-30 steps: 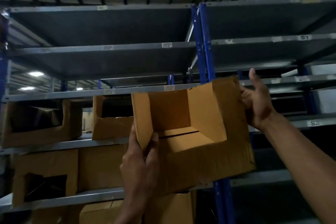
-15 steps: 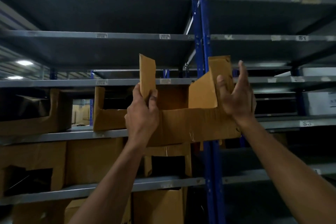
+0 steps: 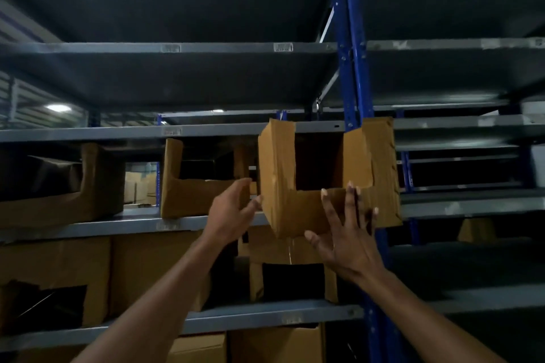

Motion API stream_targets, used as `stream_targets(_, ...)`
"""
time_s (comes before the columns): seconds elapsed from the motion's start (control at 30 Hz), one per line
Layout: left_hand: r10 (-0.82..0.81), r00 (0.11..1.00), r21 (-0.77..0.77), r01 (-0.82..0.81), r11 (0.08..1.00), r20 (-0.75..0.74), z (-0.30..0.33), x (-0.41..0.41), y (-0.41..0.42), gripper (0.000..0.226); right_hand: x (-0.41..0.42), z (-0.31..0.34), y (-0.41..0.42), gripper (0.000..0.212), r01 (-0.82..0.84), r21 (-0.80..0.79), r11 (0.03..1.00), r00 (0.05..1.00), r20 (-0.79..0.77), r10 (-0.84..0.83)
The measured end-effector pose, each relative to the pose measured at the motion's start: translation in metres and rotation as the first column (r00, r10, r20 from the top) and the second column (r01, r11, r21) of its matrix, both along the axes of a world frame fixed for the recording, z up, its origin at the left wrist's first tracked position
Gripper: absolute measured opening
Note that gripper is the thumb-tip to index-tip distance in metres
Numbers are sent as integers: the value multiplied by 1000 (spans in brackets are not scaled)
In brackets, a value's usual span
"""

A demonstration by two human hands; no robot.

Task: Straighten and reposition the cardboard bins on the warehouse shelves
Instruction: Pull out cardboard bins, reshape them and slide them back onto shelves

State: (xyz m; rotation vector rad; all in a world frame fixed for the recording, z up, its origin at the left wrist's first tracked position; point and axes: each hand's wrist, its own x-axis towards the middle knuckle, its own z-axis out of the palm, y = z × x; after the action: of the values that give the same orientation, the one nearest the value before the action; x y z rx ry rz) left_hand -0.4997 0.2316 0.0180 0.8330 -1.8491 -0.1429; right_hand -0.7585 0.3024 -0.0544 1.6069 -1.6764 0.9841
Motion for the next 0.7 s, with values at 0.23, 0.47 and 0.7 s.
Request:
stream_targets(0.23,381,858,-194,-332,923,344,9,78,-124,65,23,37,-87,91,26,14,1000,997,78,-27)
stream_targets(0.47,453,777,-288,-356,889,438,-4,103,-209,74,43,43,-174,101,39,232,972,995,78,-59)
stream_targets(0.7,229,932,-291,-145,946,281,-100,103,-204,64,87,-17,-177,76,35,37,999,990,132,-39)
